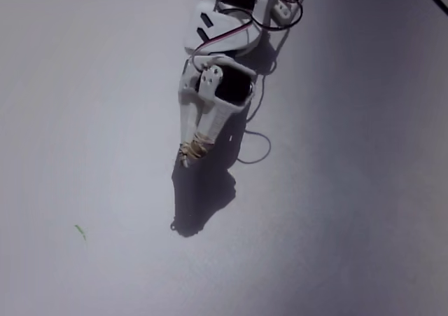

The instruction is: Draw the capital letter X with the green marker.

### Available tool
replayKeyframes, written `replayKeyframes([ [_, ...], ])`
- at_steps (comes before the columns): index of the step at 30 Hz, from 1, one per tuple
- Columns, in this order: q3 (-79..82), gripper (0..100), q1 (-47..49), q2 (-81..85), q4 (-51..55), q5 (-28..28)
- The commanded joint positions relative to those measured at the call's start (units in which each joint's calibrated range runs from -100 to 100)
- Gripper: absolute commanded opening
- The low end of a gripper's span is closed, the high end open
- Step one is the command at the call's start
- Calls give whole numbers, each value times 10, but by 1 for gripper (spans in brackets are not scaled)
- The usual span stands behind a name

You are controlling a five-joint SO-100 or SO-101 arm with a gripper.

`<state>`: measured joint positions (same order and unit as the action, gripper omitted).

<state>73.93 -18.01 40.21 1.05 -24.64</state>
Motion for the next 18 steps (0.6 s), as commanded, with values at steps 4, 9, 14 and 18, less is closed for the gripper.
replayKeyframes([
  [4, -35, 0, 65, 220, 420, 113],
  [9, -30, 0, 132, 312, 586, 162],
  [14, 1, 0, 154, 374, 699, 174],
  [18, 45, 0, 172, 430, 741, 184],
])
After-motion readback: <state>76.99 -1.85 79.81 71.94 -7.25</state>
